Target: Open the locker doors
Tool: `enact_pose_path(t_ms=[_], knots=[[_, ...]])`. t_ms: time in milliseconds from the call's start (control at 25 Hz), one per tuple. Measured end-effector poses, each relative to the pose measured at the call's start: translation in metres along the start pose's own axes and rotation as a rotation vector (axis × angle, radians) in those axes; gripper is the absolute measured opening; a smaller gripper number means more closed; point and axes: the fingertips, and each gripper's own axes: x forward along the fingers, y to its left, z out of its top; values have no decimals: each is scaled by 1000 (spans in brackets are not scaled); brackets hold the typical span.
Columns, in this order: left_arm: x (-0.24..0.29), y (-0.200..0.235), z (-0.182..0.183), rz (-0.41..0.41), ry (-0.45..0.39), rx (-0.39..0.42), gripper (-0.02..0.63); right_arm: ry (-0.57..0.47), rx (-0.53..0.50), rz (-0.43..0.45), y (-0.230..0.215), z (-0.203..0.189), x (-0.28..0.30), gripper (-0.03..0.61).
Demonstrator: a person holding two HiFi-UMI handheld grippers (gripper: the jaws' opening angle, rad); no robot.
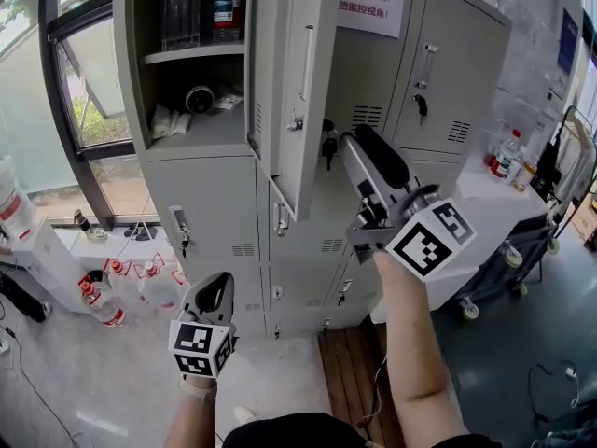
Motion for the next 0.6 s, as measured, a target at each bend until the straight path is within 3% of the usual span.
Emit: enact_pose_path(t_ms=[280,600], knots=[[-13,31,-23,29,16,-41,20,62,47,-58,10,-86,-29,176],[-18,36,-35,-16,-23,-49,20,117,40,-126,45,-157,-75,170]])
